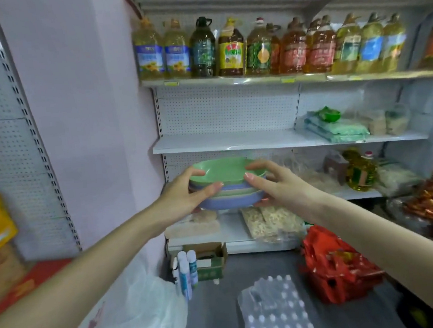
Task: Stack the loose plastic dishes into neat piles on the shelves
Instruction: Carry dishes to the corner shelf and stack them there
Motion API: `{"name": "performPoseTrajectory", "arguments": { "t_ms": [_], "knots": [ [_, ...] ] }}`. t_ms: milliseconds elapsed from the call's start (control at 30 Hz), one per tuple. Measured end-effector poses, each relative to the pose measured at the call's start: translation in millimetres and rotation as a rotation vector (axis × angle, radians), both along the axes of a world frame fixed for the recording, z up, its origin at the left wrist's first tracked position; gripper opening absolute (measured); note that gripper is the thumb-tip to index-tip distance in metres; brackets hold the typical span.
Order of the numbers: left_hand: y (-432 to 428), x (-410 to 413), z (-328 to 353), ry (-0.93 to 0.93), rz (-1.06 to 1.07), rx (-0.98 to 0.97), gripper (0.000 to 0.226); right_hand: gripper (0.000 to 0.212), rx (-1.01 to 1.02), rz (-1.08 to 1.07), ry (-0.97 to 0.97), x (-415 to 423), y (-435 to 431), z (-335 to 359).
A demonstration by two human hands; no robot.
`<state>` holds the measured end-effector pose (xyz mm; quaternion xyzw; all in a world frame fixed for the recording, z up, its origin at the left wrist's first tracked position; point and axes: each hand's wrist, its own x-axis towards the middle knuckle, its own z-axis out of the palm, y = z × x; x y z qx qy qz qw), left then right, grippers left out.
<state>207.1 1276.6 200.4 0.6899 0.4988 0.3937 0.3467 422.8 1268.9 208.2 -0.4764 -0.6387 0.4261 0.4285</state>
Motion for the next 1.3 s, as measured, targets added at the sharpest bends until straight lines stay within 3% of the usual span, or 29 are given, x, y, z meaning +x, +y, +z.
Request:
{"name": "performPoseTrajectory", "arguments": {
  "t_ms": [167, 300, 433, 500, 600, 933, 1100, 1300],
  "knots": [
    [117, 18, -18, 0.003, 0.025, -0.017, 0.069, 0.062, -0.059, -0.009, 0.063, 12, 115, -24],
    [220, 37, -36, 0.027, 0.013, -0.012, 0.066, 0.039, -0.123, 0.016, 0.094, 40, 218, -37],
    [318, 47, -27, 0.029, 0.035, -0.016, 0.05, 0.043, -0.144, 0.073, 0.152, 51, 333, -24],
    [362, 43, -23, 0.011, 0.064, -0.018, 0.056, 0.042, -0.14, 0.103, 0.156, 44, 386, -23],
    [415, 26, -29, 0.041, 0.093, -0.068, 0.068, 0.038, -0.16, 0.133, 0.107, 28, 442, -39],
    [625, -33, -51, 0.096, 0.072, -0.074, 0.055, 0.036, -0.153, 0.119, 0.077, -26, 642, -63],
    [736, -67, -47, 0.103, 0.044, -0.083, 0.07, 0.033, -0.116, 0.08, -0.024, -57, 749, -50],
    [844, -89, -71, 0.078, 0.055, -0.096, 0.055, 0.035, -0.098, 0.053, -0.137, -80, 855, -77]
  ]
}}
